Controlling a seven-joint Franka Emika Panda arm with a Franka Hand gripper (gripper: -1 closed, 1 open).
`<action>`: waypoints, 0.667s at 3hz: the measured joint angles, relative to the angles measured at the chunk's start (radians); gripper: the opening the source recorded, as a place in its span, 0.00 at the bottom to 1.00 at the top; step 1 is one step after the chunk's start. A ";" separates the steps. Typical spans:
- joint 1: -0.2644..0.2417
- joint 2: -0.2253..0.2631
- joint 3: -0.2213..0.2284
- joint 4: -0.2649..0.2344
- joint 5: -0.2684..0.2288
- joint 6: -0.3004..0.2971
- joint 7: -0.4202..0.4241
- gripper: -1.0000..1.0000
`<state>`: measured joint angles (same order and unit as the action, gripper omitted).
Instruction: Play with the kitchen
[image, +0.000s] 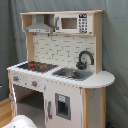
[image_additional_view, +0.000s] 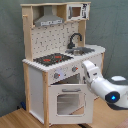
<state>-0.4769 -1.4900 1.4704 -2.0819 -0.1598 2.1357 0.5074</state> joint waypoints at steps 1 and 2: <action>0.000 0.010 -0.054 -0.003 0.000 0.000 -0.119 1.00; 0.000 0.020 -0.098 -0.003 0.001 0.000 -0.211 1.00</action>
<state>-0.4765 -1.4697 1.3726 -2.0849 -0.1590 2.1361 0.2964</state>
